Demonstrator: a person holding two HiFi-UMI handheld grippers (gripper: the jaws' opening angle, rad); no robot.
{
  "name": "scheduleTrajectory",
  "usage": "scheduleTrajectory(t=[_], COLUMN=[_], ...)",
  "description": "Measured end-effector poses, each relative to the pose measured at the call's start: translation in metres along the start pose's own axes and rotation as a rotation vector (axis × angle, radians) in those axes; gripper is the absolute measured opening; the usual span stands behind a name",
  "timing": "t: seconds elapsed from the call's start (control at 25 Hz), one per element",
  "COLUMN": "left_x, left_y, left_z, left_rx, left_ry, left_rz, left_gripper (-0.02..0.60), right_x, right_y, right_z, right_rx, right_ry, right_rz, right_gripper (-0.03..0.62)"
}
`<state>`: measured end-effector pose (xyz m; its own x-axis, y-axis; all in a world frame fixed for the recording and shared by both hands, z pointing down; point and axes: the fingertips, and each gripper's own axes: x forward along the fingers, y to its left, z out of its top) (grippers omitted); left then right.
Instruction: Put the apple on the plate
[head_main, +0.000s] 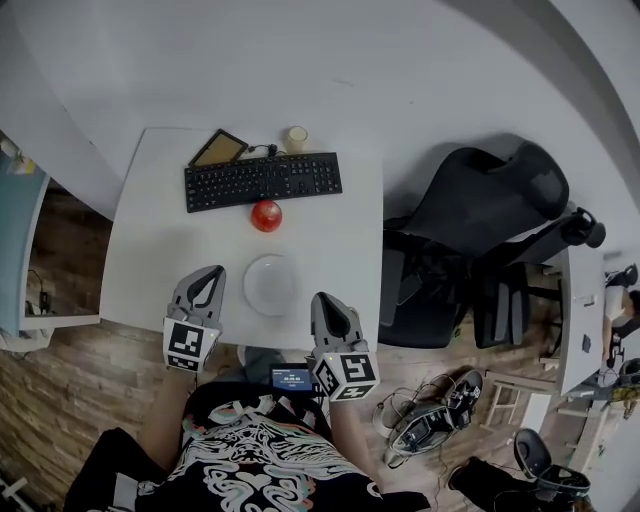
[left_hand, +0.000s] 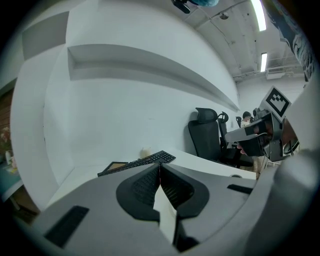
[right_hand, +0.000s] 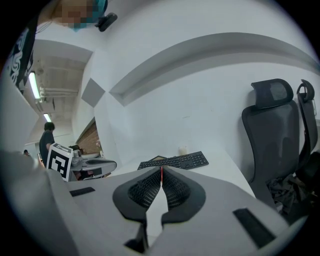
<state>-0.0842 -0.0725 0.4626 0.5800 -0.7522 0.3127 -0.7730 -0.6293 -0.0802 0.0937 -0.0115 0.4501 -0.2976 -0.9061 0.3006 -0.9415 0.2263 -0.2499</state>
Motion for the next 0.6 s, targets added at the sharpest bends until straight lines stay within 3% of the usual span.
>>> scheduleTrajectory(t=[0.6], left_x=[0.042], left_y=[0.018], left_z=[-0.005], left_rx=[-0.009], left_ry=[0.022], left_rz=[0.0], left_gripper=[0.015], right_x=[0.047], right_y=[-0.022], right_z=[-0.005], right_rx=[-0.024], right_ry=[0.059], right_rz=[0.019], right_gripper=[0.029])
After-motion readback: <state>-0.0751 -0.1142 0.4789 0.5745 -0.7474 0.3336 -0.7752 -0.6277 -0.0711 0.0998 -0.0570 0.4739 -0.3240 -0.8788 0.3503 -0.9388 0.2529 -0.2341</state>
